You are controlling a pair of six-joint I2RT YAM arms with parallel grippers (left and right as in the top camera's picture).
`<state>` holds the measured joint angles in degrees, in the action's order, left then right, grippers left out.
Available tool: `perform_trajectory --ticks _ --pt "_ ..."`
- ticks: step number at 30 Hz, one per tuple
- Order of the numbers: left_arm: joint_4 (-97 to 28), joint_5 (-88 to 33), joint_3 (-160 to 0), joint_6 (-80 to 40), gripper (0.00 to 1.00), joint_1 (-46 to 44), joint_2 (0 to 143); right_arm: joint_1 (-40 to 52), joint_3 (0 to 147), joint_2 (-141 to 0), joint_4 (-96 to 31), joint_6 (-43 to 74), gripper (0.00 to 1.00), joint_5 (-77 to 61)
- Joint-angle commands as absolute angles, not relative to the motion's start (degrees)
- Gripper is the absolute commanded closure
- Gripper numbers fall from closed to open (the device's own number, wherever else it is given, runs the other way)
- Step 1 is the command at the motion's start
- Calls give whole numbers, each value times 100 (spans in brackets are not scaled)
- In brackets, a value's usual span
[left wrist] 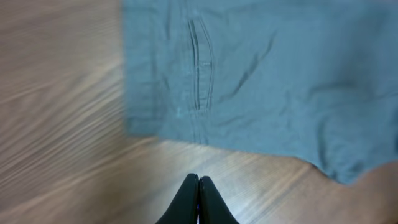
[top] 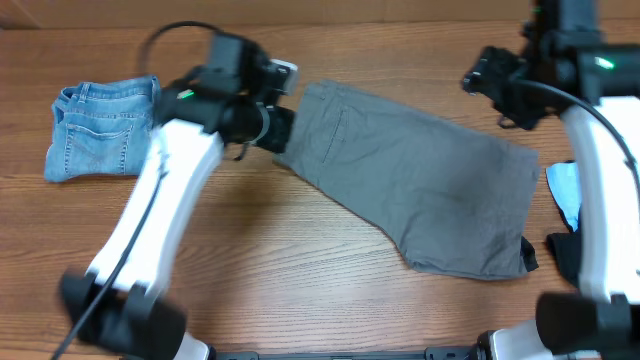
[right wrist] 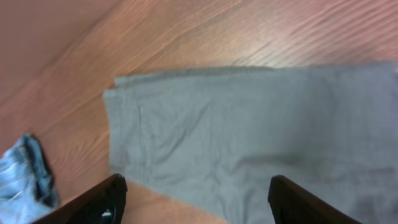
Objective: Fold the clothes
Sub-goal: 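Drag the grey shorts leftward onto the table center with the right gripper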
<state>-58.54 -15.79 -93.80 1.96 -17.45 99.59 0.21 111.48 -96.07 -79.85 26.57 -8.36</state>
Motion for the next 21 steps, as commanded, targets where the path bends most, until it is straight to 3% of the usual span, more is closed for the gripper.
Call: perform_trajectory --ticks 1,7,14,21 --pt "-5483 -1658 -9435 434 96 -1970 10726 -99 11268 -9070 -8340 2368 22 -1166" --pt "-4856 -1658 -9435 434 96 -2056 11946 -99 11268 -8632 -9231 2220 20 -1157" --pt "-4939 -1627 -9435 355 96 -2027 13074 -99 11255 -8571 -9664 2200 18 -996" --pt "-5487 3 -9435 -1050 96 -1350 13297 -99 11244 -8582 -9653 2204 9 -668"
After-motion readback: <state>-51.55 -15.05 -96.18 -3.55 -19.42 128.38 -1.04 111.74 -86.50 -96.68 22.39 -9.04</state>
